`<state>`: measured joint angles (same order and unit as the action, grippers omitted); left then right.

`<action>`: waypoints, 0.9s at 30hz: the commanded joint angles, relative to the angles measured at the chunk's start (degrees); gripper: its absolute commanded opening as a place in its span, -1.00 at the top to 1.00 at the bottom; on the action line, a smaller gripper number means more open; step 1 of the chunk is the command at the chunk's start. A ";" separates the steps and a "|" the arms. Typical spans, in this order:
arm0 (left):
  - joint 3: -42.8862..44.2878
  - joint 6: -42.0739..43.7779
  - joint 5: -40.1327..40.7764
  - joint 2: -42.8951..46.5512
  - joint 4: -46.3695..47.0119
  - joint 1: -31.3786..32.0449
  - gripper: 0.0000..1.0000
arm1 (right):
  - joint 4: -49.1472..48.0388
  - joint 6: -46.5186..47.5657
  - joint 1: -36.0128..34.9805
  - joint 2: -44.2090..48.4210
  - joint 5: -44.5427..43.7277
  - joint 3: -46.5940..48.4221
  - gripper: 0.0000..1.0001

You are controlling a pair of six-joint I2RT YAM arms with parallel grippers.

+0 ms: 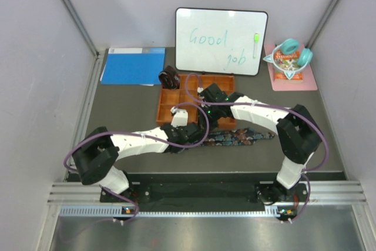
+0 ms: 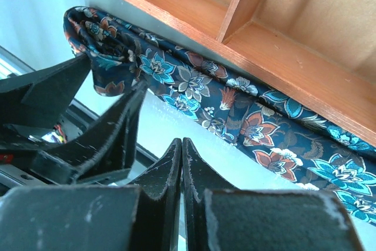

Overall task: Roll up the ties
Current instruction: Roll the tie at the center of the board.

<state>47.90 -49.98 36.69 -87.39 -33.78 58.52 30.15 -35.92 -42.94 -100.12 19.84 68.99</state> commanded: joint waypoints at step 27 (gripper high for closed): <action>-4.90 2.43 -8.90 31.75 -6.21 -11.14 -0.58 | -6.86 -7.31 -8.12 -5.52 8.81 12.30 1.00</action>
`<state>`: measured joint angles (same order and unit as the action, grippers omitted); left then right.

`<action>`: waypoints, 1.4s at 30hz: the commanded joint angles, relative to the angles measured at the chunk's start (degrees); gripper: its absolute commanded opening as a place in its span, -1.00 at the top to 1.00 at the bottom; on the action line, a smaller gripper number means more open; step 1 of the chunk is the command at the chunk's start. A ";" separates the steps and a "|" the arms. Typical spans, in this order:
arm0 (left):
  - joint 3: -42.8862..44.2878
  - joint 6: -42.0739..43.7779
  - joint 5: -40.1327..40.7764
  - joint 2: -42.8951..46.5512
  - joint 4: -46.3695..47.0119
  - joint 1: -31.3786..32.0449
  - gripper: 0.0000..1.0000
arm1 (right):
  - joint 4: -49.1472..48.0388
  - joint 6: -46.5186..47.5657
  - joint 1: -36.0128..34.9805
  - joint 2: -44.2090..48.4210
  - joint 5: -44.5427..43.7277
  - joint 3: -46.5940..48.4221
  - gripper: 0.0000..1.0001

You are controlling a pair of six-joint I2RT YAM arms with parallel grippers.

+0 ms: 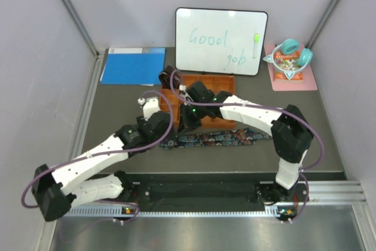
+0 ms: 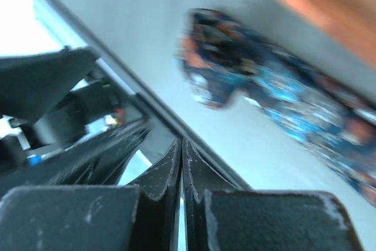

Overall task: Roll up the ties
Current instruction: Roll the tie at the center of the board.

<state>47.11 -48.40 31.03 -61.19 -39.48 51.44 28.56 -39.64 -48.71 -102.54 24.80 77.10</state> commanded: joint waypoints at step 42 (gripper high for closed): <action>-20.48 0.77 -15.64 10.30 19.95 -12.50 -0.52 | -6.32 1.41 0.72 -11.45 0.08 -0.46 1.00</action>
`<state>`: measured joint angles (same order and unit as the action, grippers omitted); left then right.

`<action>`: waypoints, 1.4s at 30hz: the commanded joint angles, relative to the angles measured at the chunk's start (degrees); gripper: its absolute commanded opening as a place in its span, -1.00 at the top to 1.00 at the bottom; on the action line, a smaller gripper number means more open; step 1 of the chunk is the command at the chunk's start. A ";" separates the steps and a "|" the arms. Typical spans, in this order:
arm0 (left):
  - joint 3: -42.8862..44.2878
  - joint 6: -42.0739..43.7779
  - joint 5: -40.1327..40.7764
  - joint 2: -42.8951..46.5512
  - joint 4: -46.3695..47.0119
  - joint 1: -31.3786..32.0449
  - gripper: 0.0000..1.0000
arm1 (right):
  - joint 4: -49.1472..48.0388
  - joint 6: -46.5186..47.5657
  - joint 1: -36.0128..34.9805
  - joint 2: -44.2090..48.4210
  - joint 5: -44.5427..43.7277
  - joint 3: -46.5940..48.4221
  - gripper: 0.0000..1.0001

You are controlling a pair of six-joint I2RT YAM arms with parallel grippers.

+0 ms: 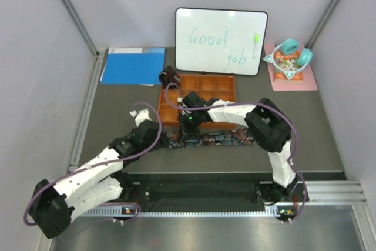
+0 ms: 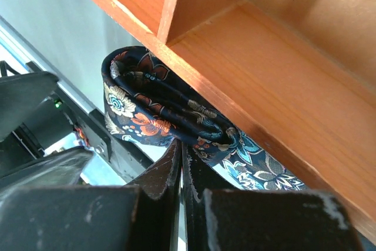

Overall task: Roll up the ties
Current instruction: Roll the tie at the center of the board.

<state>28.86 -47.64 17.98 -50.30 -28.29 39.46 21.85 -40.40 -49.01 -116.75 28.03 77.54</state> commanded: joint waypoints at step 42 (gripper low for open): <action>1.28 -14.14 14.10 -13.24 7.90 14.24 0.89 | 2.50 2.61 1.20 2.93 -3.07 1.83 1.00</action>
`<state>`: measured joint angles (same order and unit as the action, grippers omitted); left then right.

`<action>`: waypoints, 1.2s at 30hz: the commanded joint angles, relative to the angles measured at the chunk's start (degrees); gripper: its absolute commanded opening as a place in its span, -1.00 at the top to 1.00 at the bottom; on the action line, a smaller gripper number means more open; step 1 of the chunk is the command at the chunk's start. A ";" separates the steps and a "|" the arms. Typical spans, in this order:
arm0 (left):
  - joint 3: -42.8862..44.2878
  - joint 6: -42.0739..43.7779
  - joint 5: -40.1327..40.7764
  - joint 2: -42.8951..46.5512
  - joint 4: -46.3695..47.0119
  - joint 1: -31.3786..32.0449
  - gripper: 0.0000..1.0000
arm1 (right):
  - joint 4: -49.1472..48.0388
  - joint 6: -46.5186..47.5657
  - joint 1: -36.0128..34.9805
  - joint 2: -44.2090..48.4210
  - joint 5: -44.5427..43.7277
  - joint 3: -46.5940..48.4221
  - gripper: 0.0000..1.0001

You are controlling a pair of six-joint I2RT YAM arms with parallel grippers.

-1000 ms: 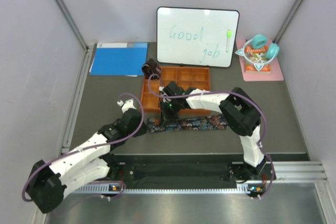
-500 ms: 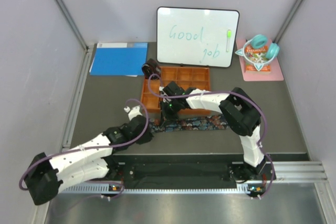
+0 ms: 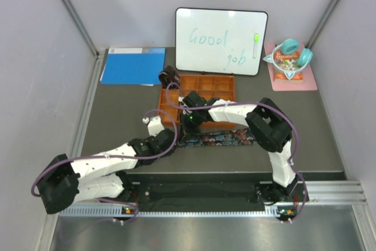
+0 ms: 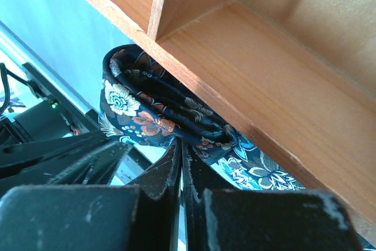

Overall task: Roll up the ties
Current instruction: Roll the tie at the center of the board.

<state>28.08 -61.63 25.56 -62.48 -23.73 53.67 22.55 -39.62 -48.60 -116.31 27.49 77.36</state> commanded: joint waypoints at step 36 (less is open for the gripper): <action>-2.67 4.66 6.61 23.46 -1.07 0.30 -0.37 | 2.24 1.73 0.79 1.88 -2.17 3.23 1.00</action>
<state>27.05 -63.35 33.32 -39.81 -29.10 54.00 24.95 -38.72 -48.51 -116.29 26.61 78.83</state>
